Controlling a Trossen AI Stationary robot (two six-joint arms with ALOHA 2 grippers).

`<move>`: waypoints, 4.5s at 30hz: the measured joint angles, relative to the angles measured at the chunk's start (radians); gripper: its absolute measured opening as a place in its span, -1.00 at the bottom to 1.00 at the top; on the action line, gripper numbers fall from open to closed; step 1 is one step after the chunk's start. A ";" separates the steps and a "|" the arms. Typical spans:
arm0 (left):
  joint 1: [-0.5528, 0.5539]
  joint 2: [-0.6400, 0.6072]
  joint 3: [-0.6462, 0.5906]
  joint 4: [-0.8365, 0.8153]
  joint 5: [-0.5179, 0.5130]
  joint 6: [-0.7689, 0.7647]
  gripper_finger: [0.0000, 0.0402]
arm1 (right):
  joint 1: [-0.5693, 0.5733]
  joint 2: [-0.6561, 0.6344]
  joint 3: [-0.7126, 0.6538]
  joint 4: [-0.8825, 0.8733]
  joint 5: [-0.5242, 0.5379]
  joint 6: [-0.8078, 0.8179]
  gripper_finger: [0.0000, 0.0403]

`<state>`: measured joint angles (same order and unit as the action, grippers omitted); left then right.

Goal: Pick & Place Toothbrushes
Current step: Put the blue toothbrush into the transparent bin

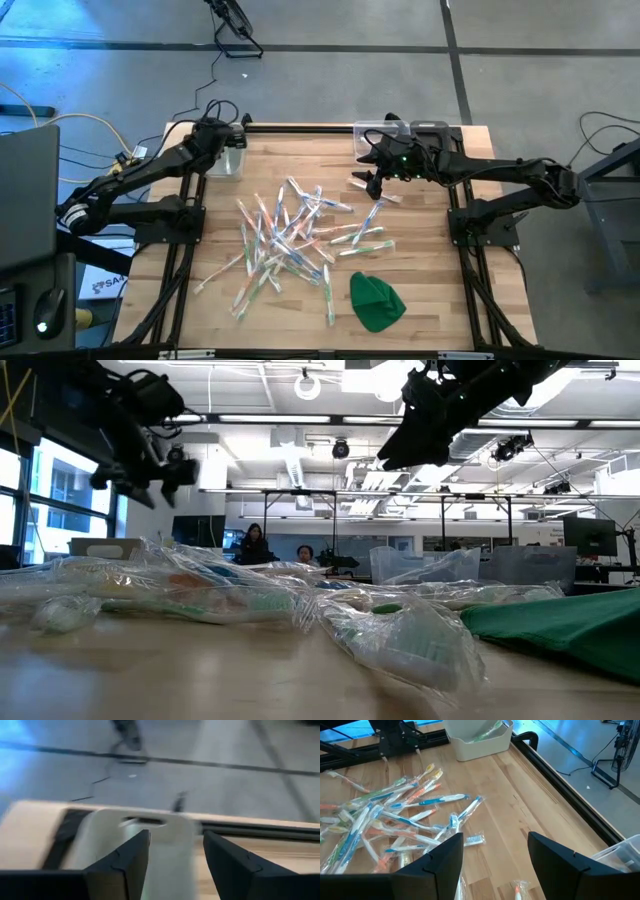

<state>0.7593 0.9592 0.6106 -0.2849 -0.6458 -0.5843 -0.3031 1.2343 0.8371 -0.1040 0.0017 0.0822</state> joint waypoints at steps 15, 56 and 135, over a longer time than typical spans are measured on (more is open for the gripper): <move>-0.038 0.000 0.000 0.126 0.249 0.197 -0.15 | 0.000 0.000 0.000 -0.002 0.000 0.000 0.07; -0.683 0.000 -0.183 0.624 0.280 0.509 -1.00 | 0.146 0.116 0.000 -0.013 -0.168 -0.185 0.07; -0.681 0.000 -0.244 0.623 0.302 0.470 -1.00 | 0.153 0.084 0.000 -0.067 0.347 -0.128 -0.96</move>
<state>0.0780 0.9592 0.3664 0.3378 -0.3443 -0.1139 -0.1505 1.3179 0.8370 -0.1710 0.3488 -0.0454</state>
